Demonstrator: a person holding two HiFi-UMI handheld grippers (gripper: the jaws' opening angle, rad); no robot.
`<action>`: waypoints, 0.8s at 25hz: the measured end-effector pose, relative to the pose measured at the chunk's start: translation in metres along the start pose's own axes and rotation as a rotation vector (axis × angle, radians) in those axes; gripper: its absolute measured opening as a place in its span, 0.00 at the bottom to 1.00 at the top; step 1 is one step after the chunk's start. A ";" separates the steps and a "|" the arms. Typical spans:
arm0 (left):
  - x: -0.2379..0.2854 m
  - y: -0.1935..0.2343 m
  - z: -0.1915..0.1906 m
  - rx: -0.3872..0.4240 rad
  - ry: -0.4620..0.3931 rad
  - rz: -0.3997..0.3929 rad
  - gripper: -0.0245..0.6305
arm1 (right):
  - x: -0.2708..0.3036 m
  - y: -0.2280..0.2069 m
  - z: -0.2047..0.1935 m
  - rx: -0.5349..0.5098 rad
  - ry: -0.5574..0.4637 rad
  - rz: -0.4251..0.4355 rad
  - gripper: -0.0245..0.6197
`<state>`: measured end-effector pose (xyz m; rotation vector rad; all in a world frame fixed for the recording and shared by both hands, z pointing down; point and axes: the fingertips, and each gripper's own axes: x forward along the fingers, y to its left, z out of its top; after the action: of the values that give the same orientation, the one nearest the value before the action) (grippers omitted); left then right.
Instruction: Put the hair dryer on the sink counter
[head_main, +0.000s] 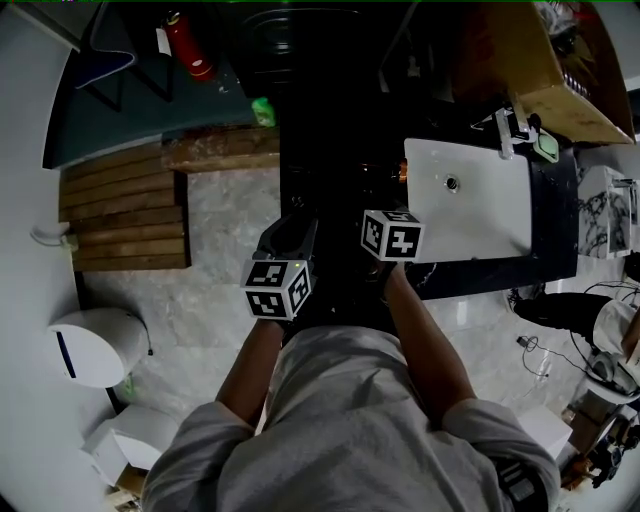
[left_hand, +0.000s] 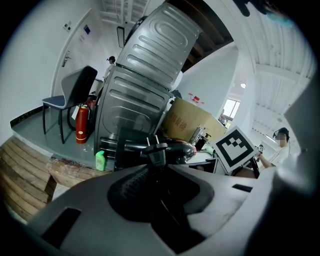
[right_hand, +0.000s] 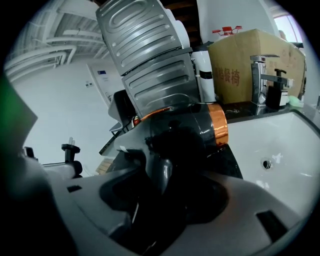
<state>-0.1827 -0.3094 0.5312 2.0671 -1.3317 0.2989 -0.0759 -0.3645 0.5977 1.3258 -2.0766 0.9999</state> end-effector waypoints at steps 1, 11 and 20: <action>0.000 0.000 0.000 0.003 0.000 0.002 0.19 | -0.003 0.000 0.000 -0.003 -0.007 0.006 0.42; 0.003 -0.002 0.000 0.050 0.001 0.022 0.19 | -0.073 0.006 -0.003 -0.155 -0.172 0.017 0.43; 0.003 -0.005 0.001 0.073 -0.004 0.027 0.19 | -0.121 0.039 -0.009 -0.318 -0.311 0.071 0.05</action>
<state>-0.1767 -0.3110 0.5299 2.1123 -1.3711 0.3606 -0.0612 -0.2794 0.5040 1.3104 -2.4045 0.4809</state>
